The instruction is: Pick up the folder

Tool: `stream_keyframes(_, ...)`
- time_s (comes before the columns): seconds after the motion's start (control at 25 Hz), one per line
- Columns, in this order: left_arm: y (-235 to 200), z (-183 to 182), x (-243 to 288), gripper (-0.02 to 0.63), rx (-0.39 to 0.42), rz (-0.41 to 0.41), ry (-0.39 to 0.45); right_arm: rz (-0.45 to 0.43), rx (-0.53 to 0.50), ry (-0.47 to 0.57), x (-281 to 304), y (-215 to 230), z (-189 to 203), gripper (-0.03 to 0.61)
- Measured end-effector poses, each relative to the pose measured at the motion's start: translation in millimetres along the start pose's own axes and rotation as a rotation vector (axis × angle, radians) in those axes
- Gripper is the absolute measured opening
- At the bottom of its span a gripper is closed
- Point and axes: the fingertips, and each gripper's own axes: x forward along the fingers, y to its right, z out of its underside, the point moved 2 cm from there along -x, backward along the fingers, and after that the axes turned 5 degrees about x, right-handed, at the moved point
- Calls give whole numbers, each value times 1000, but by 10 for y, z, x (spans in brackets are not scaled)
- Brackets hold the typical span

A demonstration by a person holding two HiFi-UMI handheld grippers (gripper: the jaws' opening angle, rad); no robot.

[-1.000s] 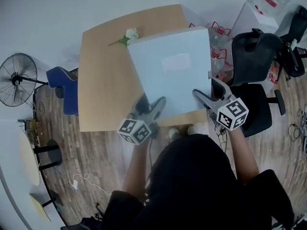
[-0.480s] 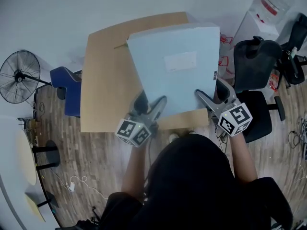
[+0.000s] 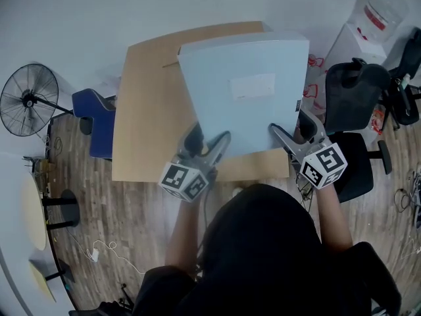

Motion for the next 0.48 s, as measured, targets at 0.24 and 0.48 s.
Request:
stream_keyframes(0.24, -106, 14, 29, 351, 3, -3, -9, -5, -26, -22, 128, 17, -8, 337)
stream_keyframes(0.48, -199, 7, 79, 351, 2, 1, -11, 0, -40, -24, 222, 47, -34, 337)
